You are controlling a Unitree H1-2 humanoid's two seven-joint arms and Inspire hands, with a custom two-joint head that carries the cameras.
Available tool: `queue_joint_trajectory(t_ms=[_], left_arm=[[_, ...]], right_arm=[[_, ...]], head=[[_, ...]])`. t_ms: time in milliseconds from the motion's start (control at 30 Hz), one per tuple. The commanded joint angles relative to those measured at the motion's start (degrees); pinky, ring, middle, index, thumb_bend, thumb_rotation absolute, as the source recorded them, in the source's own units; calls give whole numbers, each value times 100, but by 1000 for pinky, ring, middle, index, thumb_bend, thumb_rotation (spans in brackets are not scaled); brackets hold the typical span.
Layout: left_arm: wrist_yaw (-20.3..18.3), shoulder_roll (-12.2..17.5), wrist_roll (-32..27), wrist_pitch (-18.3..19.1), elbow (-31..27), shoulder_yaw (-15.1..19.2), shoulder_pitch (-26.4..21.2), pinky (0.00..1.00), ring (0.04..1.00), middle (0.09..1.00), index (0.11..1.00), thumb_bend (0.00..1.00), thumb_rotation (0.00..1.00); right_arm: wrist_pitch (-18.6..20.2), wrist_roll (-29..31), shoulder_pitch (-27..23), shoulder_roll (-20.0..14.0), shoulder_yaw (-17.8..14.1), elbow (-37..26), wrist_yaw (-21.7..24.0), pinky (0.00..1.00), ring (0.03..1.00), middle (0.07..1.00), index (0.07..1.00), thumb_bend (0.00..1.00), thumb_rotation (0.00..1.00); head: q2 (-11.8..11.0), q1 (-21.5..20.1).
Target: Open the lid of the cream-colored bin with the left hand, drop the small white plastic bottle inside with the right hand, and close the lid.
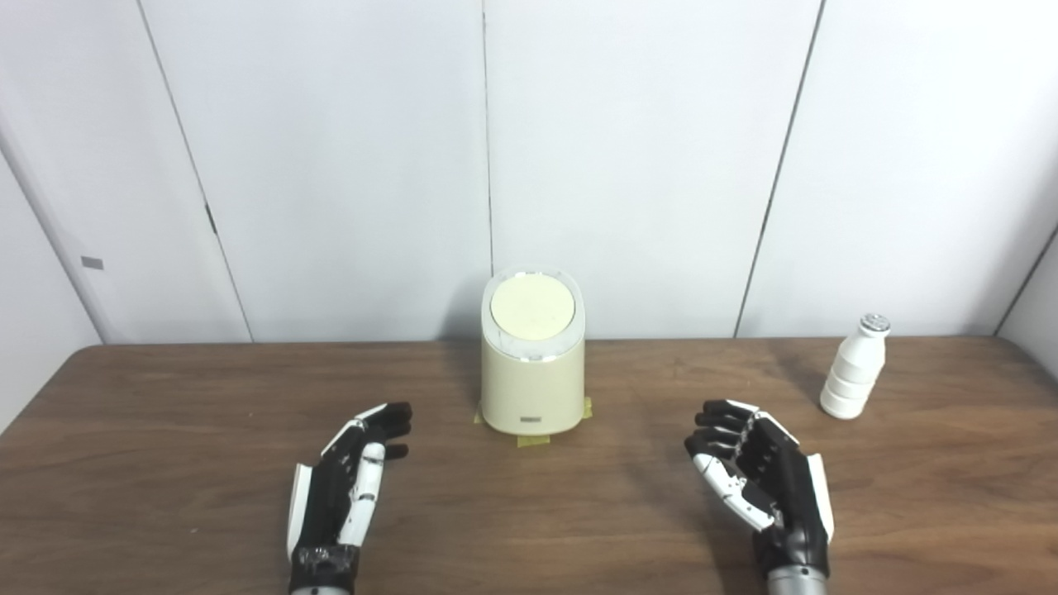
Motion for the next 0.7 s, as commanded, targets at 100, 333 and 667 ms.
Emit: queue_joint_trajectory(t_ms=[100,333,667], left_arm=[[42,54,162,-111,88,-15,136,689,757,757,734,199,765],[56,53,182,-150,105,-15,131,688,755,756,734,197,764],[32,-28,-49,-175,12,12,10,703,759,758,729,190,725]], right_arm=[[-151,-7,-78,-51,-21,-12,-8,496,575,603,592,280,160],[-150,39,-83,-49,-29,-13,5,496,576,601,590,285,170],[-313,-74,-160,-79,-11,243,-55,495,579,604,596,284,193]], head=[[5,-5],[6,-4],[-131,10]])
